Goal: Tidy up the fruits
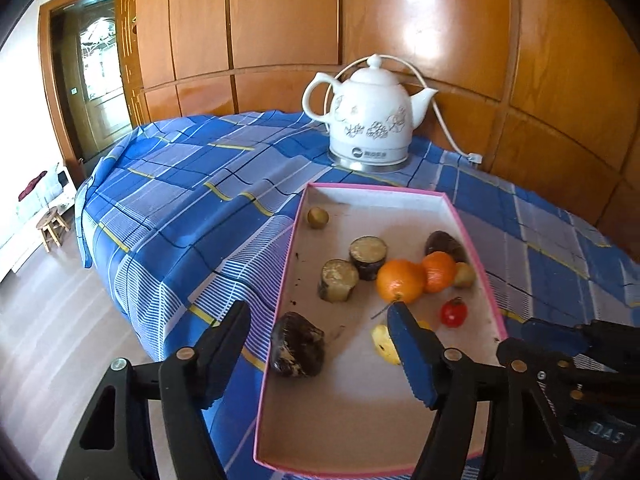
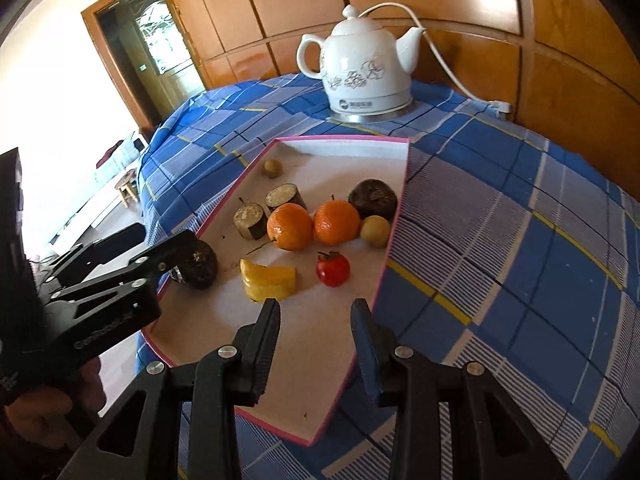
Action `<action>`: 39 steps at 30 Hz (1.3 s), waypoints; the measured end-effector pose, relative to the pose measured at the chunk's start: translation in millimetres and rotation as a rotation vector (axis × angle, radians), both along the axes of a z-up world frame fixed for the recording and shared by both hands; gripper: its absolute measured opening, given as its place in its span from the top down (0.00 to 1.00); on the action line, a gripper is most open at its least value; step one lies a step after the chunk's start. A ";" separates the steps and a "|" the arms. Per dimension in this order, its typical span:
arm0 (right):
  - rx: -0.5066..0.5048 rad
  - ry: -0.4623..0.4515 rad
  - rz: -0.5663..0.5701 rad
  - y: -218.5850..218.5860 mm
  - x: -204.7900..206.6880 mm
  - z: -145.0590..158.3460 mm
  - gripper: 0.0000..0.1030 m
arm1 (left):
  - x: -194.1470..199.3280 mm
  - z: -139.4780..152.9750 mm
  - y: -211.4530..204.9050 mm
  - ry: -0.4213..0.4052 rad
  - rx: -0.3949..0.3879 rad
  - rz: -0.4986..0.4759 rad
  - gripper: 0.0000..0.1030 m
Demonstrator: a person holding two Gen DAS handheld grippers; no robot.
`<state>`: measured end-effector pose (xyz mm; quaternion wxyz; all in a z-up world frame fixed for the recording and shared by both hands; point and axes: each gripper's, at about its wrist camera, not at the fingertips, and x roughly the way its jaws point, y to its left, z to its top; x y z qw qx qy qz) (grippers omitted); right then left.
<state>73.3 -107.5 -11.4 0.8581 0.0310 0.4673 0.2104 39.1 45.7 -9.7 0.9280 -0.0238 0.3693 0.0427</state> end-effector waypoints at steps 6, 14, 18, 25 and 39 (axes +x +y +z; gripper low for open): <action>-0.027 -0.035 -0.074 -5.8 -16.2 4.3 0.59 | -20.3 6.2 -8.9 -0.025 -0.009 -0.015 0.15; -0.069 -0.083 -0.169 -13.4 -39.4 9.8 0.56 | -46.4 12.3 -26.0 -0.073 -0.002 -0.051 0.01; -0.085 -0.088 -0.202 -16.9 -44.8 9.3 0.56 | -53.6 15.7 -31.3 -0.091 0.009 -0.058 0.00; -0.094 -0.090 -0.239 -23.7 -47.3 8.7 0.56 | -56.2 16.2 -31.0 -0.093 0.013 -0.059 0.00; -0.115 -0.102 -0.254 -24.9 -49.2 8.8 0.55 | -56.1 13.8 -28.6 -0.095 0.016 -0.041 0.00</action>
